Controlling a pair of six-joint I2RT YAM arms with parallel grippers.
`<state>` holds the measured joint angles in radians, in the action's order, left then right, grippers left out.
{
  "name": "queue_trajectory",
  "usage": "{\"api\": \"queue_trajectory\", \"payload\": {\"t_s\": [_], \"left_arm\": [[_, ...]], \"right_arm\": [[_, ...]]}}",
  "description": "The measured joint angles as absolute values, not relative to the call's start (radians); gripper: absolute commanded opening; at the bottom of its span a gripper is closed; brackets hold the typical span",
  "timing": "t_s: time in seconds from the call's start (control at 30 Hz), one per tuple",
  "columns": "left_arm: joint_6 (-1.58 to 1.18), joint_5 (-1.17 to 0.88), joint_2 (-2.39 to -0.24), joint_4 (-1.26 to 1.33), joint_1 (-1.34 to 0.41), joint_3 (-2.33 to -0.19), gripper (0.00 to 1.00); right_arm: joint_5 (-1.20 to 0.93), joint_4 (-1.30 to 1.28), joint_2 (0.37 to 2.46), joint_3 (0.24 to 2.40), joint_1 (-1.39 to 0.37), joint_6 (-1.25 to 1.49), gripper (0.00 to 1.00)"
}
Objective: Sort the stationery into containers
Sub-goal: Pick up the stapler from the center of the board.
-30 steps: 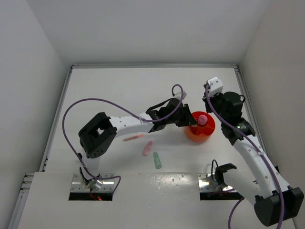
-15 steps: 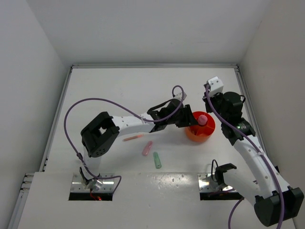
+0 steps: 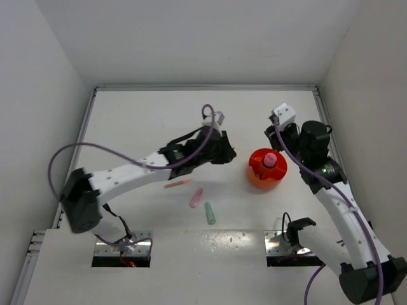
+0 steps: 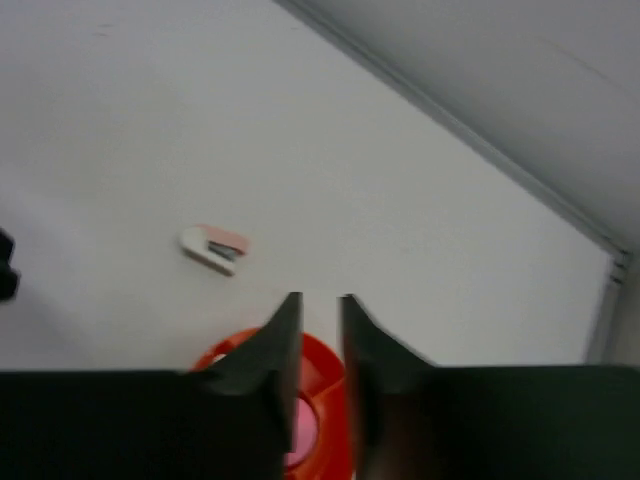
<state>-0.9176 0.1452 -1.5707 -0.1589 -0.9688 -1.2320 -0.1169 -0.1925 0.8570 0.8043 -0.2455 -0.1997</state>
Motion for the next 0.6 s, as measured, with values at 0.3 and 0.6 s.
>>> {"api": "queue_trajectory", "payload": {"t_s": [0.3,0.6], "left_arm": [[-0.774,0.44,-1.079,-0.572,-0.74,-1.086,0.87],[-0.69,0.469,-0.927,-0.727,-0.701,-0.974,0.91]], "right_arm": [[-0.638,-0.813,1.536,1.447,-0.308,-0.619,0.6],[-0.641,-1.089,1.909,1.583,-0.421,-1.028,0.66]]}}
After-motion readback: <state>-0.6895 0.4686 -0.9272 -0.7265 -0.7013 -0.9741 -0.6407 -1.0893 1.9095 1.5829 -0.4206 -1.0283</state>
